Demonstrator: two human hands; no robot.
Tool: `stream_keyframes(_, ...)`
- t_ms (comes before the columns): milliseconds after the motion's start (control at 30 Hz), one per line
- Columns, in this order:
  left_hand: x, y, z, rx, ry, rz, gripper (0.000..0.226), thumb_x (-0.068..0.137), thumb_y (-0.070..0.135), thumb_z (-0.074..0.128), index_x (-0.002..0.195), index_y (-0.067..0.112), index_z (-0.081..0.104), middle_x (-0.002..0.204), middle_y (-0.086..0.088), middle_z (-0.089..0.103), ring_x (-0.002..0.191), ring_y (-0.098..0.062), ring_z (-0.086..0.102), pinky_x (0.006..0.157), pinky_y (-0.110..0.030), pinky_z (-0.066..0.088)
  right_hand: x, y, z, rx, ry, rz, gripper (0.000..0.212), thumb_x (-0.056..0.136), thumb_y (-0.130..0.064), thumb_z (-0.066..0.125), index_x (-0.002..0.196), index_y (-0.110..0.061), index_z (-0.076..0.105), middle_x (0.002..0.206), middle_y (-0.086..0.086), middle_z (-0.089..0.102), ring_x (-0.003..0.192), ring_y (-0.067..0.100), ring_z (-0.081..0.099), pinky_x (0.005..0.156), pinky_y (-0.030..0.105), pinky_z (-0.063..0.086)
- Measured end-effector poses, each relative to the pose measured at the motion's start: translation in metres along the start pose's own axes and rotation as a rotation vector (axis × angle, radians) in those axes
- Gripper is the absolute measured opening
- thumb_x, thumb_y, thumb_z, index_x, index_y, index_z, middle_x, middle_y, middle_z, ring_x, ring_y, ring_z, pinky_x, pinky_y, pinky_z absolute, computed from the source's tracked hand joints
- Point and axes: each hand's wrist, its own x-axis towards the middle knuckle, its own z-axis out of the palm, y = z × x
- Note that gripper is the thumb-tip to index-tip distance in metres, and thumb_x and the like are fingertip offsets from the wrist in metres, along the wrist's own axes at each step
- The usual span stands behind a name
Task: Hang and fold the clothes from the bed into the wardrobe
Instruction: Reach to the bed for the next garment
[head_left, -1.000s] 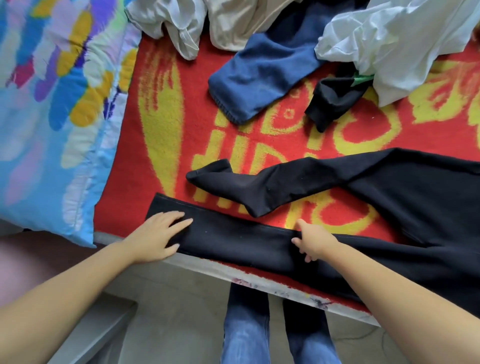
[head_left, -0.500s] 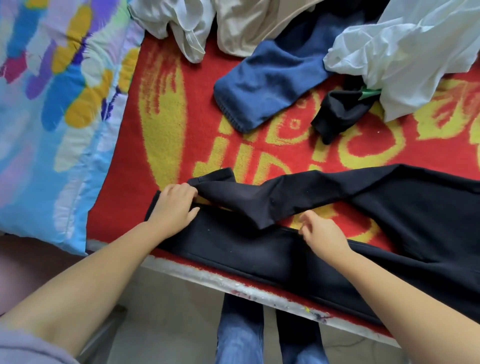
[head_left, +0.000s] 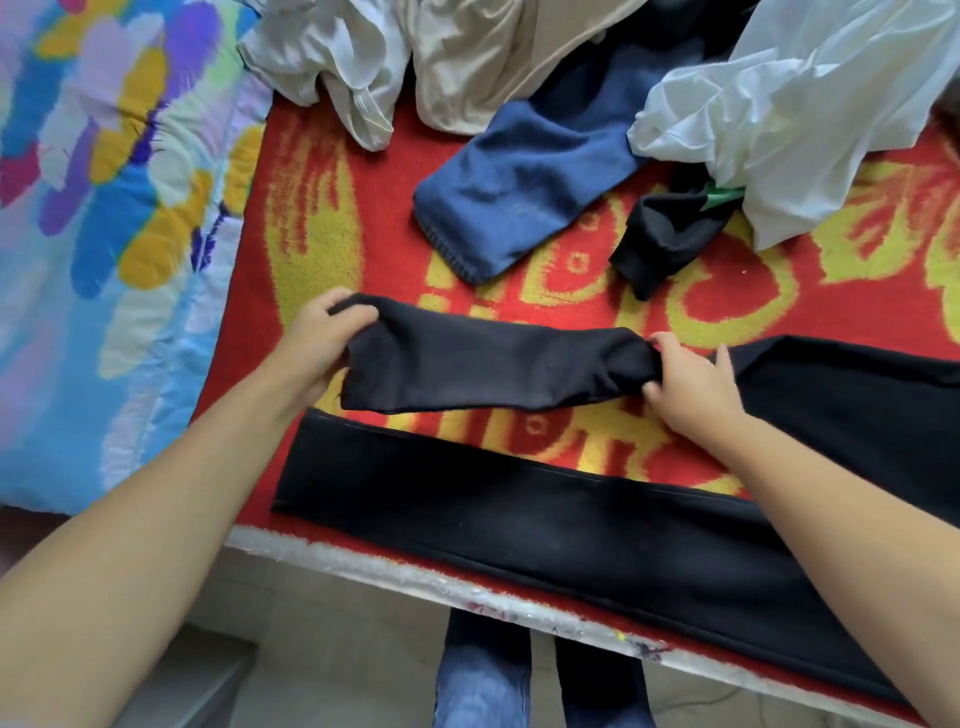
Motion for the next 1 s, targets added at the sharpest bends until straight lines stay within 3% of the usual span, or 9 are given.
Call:
stream_keyframes(133,0.001,0.030,-0.042,-0.407,-0.064,-0.416,0.020,0.086,0.009,0.055,0.072,0.010,0.069,0.065,-0.001,0.070,0.056,-0.008,0.067,0.051,-0.019,0.054,0.001,0.017,-0.029,0.219,-0.148,-0.075,0.025,0.088,-0.025,0.052,0.111,-0.016,0.052,0.099,0.013,0.066,0.090,0.032,0.059,0.072,0.035,0.042)
stream_keyframes(200,0.008,0.028,-0.049,-0.606,0.047,-0.539,0.010,0.061,-0.005,0.062,0.064,0.005,0.063,0.057,-0.002,0.064,0.045,-0.008,0.063,0.046,-0.016,0.051,0.000,0.020,-0.038,0.240,-0.297,-0.111,0.030,0.091,-0.037,0.048,0.116,-0.023,0.053,0.112,0.008,0.065,0.094,0.025,0.057,0.076,0.033,0.041)
stream_keyframes(267,0.018,0.013,-0.049,-0.862,0.312,-0.580,0.019,0.069,-0.018,0.049,0.075,0.000,0.055,0.061,-0.008,0.060,0.040,-0.016,0.061,0.057,-0.014,0.054,0.000,0.018,-0.037,0.162,-0.338,-0.141,0.051,0.090,-0.054,0.047,0.134,-0.027,0.043,0.130,0.005,0.057,0.115,0.024,0.052,0.095,0.039,0.041)
stream_keyframes(367,0.025,-0.019,-0.044,-1.110,0.520,-0.547,0.051,0.087,-0.011,0.013,0.128,-0.012,0.043,0.120,-0.029,0.056,0.098,-0.042,0.063,0.095,-0.041,0.049,-0.002,0.007,-0.021,-0.030,-0.182,-0.129,0.077,0.090,-0.057,0.051,0.152,-0.028,0.015,0.155,0.002,0.026,0.144,0.022,0.021,0.114,0.054,0.015)
stream_keyframes(433,0.027,-0.032,-0.033,-0.951,0.482,-0.490,0.068,0.078,-0.009,0.012,0.144,-0.005,0.026,0.149,-0.022,0.032,0.136,-0.033,0.038,0.110,-0.042,0.033,-0.002,-0.001,-0.009,-0.070,-0.149,-0.050,0.080,0.092,-0.044,0.055,0.153,-0.027,0.006,0.160,0.002,0.012,0.147,0.022,0.007,0.115,0.057,0.011)
stream_keyframes(600,0.037,-0.041,0.012,0.335,0.323,-0.030,0.050,0.092,0.005,0.041,0.142,0.012,0.038,0.136,-0.013,0.049,0.114,-0.022,0.051,0.102,-0.036,0.041,0.000,-0.007,0.013,-0.048,-0.353,0.007,0.067,0.096,-0.027,0.050,0.153,-0.027,0.014,0.161,0.005,0.003,0.147,0.024,0.009,0.115,0.054,0.017)
stream_keyframes(733,0.057,-0.042,0.041,1.068,-0.108,0.351,0.059,0.091,0.003,0.044,0.148,0.013,0.030,0.153,-0.009,0.029,0.142,-0.024,0.025,0.115,-0.040,0.024,0.012,-0.005,0.007,-0.052,-0.043,-0.056,0.058,0.093,-0.017,0.050,0.148,-0.016,0.031,0.156,0.012,0.023,0.140,0.031,0.027,0.111,0.047,0.030)
stream_keyframes(833,0.076,-0.035,0.055,1.439,-0.221,0.424,0.064,0.091,0.002,0.044,0.151,0.014,0.022,0.156,-0.009,0.021,0.146,-0.024,0.014,0.118,-0.045,0.013,0.031,0.004,-0.004,-0.092,0.027,0.011,0.060,0.091,-0.014,0.052,0.147,-0.013,0.030,0.149,0.014,0.033,0.136,0.032,0.032,0.109,0.047,0.031)
stream_keyframes(1000,0.081,-0.013,0.056,1.742,-0.087,0.593,0.030,0.085,0.009,0.054,0.114,0.014,0.055,0.117,-0.008,0.057,0.113,-0.030,0.048,0.097,-0.041,0.031,0.041,0.017,-0.015,-0.246,-0.026,0.074,0.030,0.092,-0.019,0.053,0.119,-0.005,0.050,0.119,0.018,0.052,0.113,0.037,0.048,0.092,0.044,0.037)
